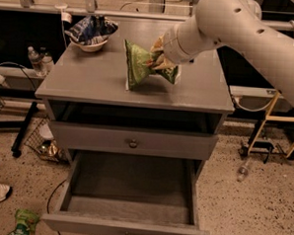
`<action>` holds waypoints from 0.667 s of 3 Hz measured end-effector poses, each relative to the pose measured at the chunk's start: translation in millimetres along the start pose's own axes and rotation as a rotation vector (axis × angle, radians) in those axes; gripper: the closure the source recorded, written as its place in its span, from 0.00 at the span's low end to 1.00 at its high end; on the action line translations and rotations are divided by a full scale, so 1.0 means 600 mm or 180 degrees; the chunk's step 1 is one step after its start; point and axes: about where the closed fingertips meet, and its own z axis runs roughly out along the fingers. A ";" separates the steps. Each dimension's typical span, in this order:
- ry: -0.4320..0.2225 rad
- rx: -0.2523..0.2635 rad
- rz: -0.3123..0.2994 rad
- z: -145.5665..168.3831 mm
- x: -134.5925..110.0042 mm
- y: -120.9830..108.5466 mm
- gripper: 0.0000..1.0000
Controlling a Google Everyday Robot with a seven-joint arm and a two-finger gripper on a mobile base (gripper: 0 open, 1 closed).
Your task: Pick green jalapeno chip bag from middle drawer and place on counter
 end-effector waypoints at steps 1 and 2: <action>-0.0007 -0.0008 -0.0003 0.003 -0.002 0.001 0.41; -0.0015 -0.0016 -0.0007 0.006 -0.004 0.002 0.18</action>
Offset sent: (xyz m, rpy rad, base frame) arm -0.0002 0.0017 -0.0012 -0.0003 0.0019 0.0027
